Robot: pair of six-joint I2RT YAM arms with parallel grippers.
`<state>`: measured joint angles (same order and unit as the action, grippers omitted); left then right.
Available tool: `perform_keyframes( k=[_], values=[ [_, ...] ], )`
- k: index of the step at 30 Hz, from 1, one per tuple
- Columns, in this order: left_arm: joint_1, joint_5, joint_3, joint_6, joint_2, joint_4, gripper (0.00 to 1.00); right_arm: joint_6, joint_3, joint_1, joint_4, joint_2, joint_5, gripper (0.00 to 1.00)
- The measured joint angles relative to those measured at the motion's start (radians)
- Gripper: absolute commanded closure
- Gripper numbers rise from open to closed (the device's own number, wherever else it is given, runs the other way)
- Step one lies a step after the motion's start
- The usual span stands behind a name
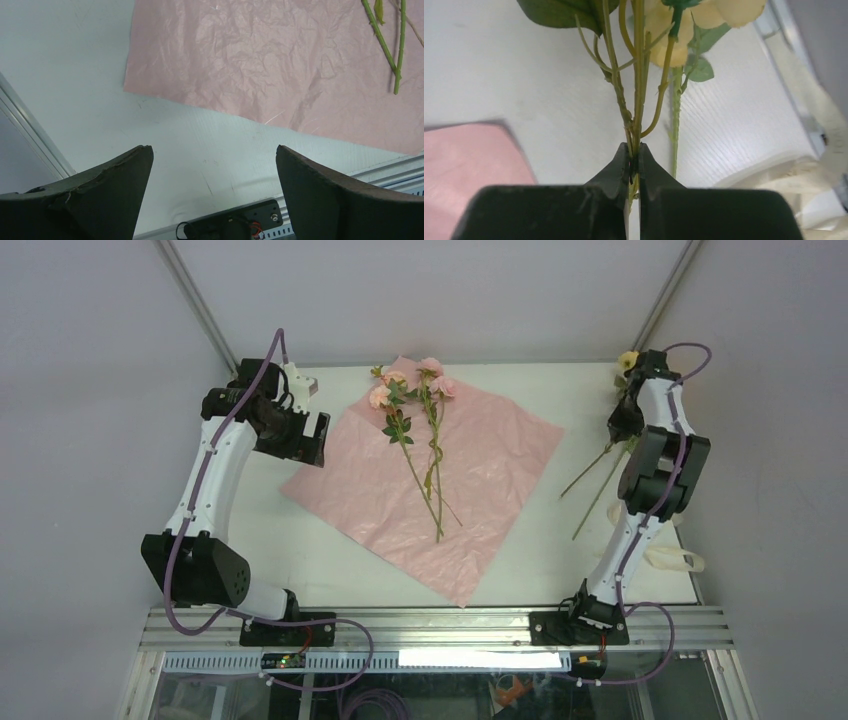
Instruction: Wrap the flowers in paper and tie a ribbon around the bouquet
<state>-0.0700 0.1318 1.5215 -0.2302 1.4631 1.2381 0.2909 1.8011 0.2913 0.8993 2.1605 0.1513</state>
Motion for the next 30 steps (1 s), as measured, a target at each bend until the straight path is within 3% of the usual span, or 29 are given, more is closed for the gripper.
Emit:
perform_keyframes(
  k=[4, 11, 15, 19, 22, 29, 30],
  values=[
    [0.000, 0.000, 0.000, 0.000, 0.000, 0.000, 0.01, -0.090, 0.061, 0.005, 0.002, -0.148, -0.069, 1.00],
    [0.000, 0.001, 0.000, 0.000, 0.000, 0.000, 0.01, -0.138, 0.107, 0.007, -0.138, -0.534, -0.379, 1.00],
    [0.000, 0.002, 0.000, 0.000, -0.001, 0.000, 0.01, -0.170, 0.183, -0.184, -0.133, -0.600, -0.459, 1.00],
    [0.000, 0.004, 0.002, 0.000, -0.005, 0.000, 0.01, -0.161, 0.219, -0.495, -0.128, -0.503, -0.498, 1.00],
    [0.000, 0.006, 0.002, 0.000, -0.012, 0.001, 0.01, -0.107, 0.222, -0.678, -0.127, -0.345, -0.483, 1.00],
    [0.000, 0.009, 0.002, 0.000, -0.028, 0.003, 0.01, 0.021, 0.317, -0.872, -0.109, 0.072, -0.362, 1.00],
    [0.000, 0.010, 0.002, 0.000, -0.031, 0.003, 0.01, 0.027, 0.338, -0.884, -0.102, 0.120, -0.344, 0.96]
  ],
)
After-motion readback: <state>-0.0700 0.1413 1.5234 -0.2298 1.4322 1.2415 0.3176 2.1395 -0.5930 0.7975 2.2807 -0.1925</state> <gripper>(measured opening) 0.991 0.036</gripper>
